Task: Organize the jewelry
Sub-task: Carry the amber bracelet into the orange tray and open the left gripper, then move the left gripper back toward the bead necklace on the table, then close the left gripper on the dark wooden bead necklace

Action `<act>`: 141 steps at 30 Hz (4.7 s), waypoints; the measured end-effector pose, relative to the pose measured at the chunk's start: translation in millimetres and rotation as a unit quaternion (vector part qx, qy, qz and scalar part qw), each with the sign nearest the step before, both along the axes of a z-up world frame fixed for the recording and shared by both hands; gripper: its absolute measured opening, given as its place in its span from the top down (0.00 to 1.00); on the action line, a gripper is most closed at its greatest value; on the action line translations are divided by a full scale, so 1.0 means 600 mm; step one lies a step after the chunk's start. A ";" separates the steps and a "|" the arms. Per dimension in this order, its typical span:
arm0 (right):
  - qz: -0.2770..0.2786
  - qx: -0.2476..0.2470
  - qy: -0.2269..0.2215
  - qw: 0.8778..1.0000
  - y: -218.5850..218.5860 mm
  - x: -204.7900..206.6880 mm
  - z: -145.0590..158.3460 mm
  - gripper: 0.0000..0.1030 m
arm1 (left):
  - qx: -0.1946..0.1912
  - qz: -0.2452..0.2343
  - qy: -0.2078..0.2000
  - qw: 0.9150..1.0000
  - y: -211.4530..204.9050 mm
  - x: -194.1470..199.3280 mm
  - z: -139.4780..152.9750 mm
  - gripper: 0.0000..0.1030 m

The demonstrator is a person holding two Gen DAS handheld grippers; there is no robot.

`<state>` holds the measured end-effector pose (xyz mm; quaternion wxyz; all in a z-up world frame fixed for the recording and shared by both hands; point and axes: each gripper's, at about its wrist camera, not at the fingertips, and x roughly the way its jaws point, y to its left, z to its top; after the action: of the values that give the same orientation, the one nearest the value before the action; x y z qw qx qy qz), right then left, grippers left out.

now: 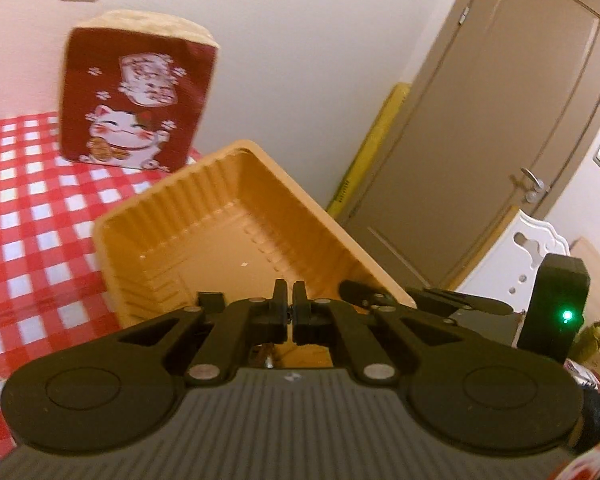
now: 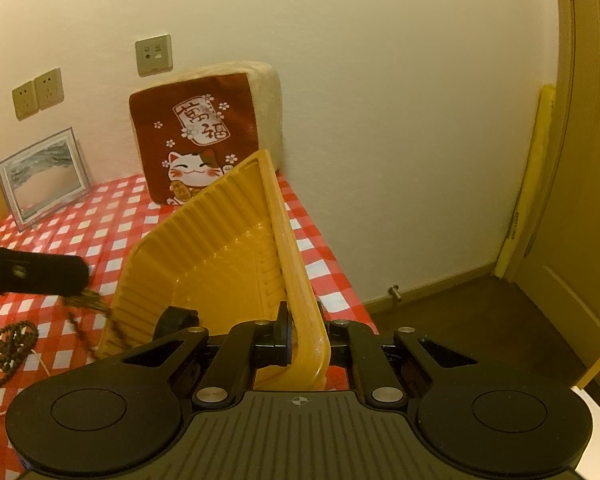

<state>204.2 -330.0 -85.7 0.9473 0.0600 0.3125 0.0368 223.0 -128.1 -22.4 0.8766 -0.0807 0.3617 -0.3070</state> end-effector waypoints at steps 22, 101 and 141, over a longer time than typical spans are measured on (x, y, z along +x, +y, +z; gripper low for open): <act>0.000 0.006 0.008 1.000 -0.004 0.011 -0.004 0.92 | -0.006 0.025 0.023 0.999 -0.015 0.040 -0.031 0.85; 0.001 -0.016 0.010 1.000 0.026 0.015 -0.005 0.93 | 0.210 0.215 0.010 0.954 0.296 -0.023 -0.136 0.74; -0.005 -0.014 0.027 1.000 0.024 0.034 -0.019 0.93 | 0.248 0.156 0.012 0.956 0.279 0.031 -0.185 1.00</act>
<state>224.8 -315.7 -97.3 0.9395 0.0492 0.3381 0.0264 241.6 39.2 -133.6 0.9016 0.0798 0.4200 -0.0660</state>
